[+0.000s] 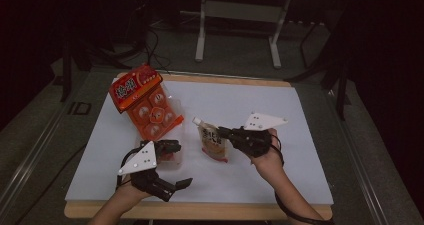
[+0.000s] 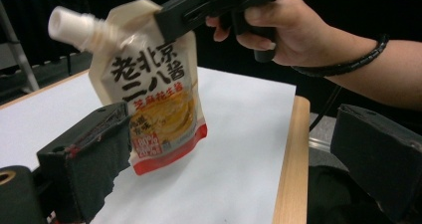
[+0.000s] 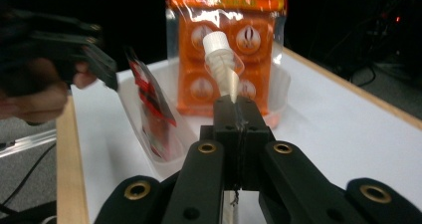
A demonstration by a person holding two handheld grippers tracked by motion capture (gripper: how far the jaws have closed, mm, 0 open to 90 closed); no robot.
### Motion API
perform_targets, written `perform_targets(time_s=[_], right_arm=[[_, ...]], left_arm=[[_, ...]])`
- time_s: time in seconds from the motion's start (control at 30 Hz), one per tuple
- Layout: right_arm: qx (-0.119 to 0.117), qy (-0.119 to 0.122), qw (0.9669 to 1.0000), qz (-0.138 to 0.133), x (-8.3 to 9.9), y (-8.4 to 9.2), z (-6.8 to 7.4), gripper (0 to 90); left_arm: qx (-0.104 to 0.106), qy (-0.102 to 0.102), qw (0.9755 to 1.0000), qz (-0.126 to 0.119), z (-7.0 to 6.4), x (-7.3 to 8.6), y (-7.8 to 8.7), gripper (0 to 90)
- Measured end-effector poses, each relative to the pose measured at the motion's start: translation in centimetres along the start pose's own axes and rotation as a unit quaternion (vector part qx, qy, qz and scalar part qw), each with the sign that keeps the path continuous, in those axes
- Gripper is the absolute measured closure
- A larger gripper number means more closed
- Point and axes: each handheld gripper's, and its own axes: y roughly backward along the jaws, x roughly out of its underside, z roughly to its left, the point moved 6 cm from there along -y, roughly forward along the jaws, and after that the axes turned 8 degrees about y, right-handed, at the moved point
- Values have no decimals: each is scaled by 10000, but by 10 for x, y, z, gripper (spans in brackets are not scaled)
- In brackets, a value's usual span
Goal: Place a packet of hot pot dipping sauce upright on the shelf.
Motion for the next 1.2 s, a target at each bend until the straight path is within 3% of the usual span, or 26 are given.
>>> perform_targets(time_s=[0.27,0.53,0.6,0.83,0.87,0.9,1.03,1.2], right_arm=[[-169,113,9994,-289,-21,20,13,898],[-360,312,9978,-470,-36,33,31,898],[-427,299,9974,-502,-39,34,34,898],[-558,313,9966,-515,-39,35,41,898],[-558,313,9966,-515,-39,35,41,898],[-570,311,9966,-507,-39,35,42,898],[-616,308,9964,-491,-38,35,43,898],[-642,315,9963,-479,-36,34,43,897]], left_arm=[[8,45,9999,-160,5,-14,0,31],[-91,66,9999,-43,12,-27,-8,70],[-68,112,9999,-95,14,-30,-11,143],[112,94,9996,-237,15,-42,-16,270],[112,94,9996,-237,15,-42,-16,326],[57,22,9997,-243,16,-45,-17,326],[258,-14,9995,-193,15,-47,-20,490],[243,-147,9995,-112,15,-48,-23,658]])
